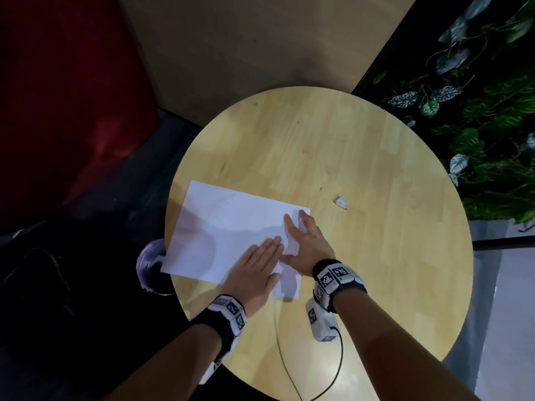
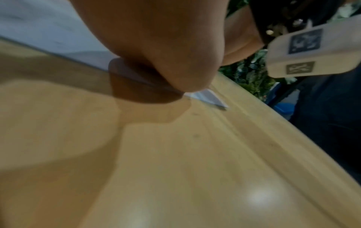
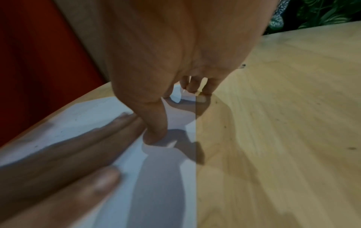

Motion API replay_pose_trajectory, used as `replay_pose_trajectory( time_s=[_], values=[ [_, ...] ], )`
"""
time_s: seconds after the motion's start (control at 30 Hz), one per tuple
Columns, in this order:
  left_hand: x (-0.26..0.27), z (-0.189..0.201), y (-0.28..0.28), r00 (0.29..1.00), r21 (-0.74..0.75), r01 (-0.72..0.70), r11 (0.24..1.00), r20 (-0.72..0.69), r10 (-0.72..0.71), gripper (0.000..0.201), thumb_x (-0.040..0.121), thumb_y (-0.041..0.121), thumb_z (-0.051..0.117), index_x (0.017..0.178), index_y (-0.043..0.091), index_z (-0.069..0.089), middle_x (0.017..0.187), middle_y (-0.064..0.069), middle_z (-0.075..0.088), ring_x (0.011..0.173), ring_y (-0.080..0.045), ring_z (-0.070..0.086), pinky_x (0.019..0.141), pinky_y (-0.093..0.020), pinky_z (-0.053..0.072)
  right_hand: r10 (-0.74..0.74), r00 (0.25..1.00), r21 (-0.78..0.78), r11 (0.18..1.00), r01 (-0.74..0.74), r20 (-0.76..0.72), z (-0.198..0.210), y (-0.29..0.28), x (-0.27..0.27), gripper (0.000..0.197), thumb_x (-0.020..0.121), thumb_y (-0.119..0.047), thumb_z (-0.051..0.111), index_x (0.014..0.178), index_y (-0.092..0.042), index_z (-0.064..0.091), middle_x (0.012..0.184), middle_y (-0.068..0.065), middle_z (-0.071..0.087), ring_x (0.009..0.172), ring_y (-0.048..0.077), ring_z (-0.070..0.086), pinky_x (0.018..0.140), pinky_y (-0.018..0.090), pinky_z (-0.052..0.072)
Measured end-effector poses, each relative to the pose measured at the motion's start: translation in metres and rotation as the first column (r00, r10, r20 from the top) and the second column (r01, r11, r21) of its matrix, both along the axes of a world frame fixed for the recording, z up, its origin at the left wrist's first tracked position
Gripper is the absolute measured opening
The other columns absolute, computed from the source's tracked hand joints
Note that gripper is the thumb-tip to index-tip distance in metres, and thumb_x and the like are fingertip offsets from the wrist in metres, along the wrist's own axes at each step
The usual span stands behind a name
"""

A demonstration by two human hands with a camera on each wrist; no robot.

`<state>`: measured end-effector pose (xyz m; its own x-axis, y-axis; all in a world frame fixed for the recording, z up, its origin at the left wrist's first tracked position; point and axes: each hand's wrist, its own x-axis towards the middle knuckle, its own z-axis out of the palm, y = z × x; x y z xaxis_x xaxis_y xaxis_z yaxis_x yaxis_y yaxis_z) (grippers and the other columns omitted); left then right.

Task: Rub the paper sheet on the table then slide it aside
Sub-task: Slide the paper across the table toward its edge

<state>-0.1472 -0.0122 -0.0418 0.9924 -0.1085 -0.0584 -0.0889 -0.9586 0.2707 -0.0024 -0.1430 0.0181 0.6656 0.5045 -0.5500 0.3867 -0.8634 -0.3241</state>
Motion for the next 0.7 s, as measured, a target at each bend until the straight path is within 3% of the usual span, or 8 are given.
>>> replay_pose_trajectory(
  time_s=[0.17,0.23,0.37,0.43,0.57,0.63,0.7],
  values=[
    [-0.021,0.006,0.092,0.968,0.017,-0.249,0.968,-0.042,0.249,0.06,0.108,0.037,0.025,0.16,0.006,0.027,0.168,-0.008,0.021,0.155,-0.024,0.023,0.123,-0.042,0.021,-0.013,1.0,0.022,1.0,0.014,-0.014,-0.005,-0.005,0.001,0.099,0.08,-0.041,0.07,0.151,-0.044,0.001,0.159,-0.012,-0.014,0.147,0.015,0.003,0.113,0.035,0.03],
    [-0.012,0.014,0.087,0.949,-0.002,-0.312,0.95,-0.051,0.311,0.062,0.106,0.035,0.027,0.16,0.005,0.023,0.169,-0.009,0.019,0.156,-0.025,0.019,0.123,-0.043,0.019,-0.017,1.0,0.044,0.999,0.018,-0.009,-0.007,-0.005,0.001,0.101,0.078,-0.041,0.072,0.151,-0.042,0.002,0.159,-0.011,-0.011,0.147,0.016,0.005,0.114,0.035,0.029],
    [-0.004,0.011,-0.005,0.994,-0.087,-0.096,0.992,-0.061,0.091,0.062,0.109,0.039,0.019,0.163,0.009,0.011,0.17,-0.005,0.001,0.158,-0.02,0.003,0.123,-0.041,0.009,-0.008,1.0,0.069,0.998,0.009,-0.012,-0.005,-0.01,0.006,0.106,0.078,-0.041,0.075,0.154,-0.028,0.002,0.16,-0.008,-0.006,0.146,0.015,0.007,0.115,0.032,0.024],
    [-0.019,0.007,-0.023,0.996,-0.058,-0.032,0.998,-0.088,0.027,0.06,0.11,0.037,0.02,0.163,0.01,0.01,0.171,-0.004,0.001,0.158,-0.018,0.005,0.124,-0.039,0.007,0.008,1.0,0.08,0.997,-0.007,-0.005,-0.005,-0.013,0.007,0.107,0.078,-0.039,0.076,0.155,-0.023,0.003,0.16,-0.008,-0.006,0.147,0.013,0.006,0.115,0.027,0.019],
    [-0.043,0.003,0.046,0.971,0.043,-0.234,0.971,-0.05,0.236,0.058,0.11,0.034,0.016,0.162,0.008,0.017,0.171,-0.005,0.01,0.156,-0.02,0.015,0.123,-0.042,0.019,-0.01,1.0,0.093,0.996,0.01,-0.002,-0.008,-0.019,-0.004,0.11,0.075,-0.04,0.078,0.155,-0.022,0.004,0.16,-0.009,-0.009,0.147,0.011,0.004,0.115,0.027,0.02],
    [-0.041,0.008,0.077,0.928,-0.008,-0.367,0.93,-0.068,0.366,0.059,0.109,0.034,0.02,0.161,0.006,0.019,0.17,-0.008,0.014,0.156,-0.023,0.016,0.124,-0.044,0.019,-0.026,1.0,0.104,0.994,0.024,0.013,-0.009,-0.021,-0.014,0.11,0.075,-0.039,0.078,0.155,-0.022,0.004,0.16,-0.011,-0.01,0.147,0.011,0.004,0.115,0.026,0.02],
    [-0.028,0.013,0.068,0.924,-0.08,-0.382,0.92,-0.043,0.38,0.061,0.108,0.034,0.025,0.161,0.006,0.02,0.17,-0.009,0.015,0.156,-0.023,0.015,0.124,-0.043,0.015,-0.009,1.0,0.109,0.994,0.008,0.009,-0.01,-0.021,-0.027,0.11,0.075,-0.037,0.078,0.155,-0.023,0.003,0.159,-0.011,-0.011,0.147,0.011,0.003,0.113,0.023,0.017]
  ],
)
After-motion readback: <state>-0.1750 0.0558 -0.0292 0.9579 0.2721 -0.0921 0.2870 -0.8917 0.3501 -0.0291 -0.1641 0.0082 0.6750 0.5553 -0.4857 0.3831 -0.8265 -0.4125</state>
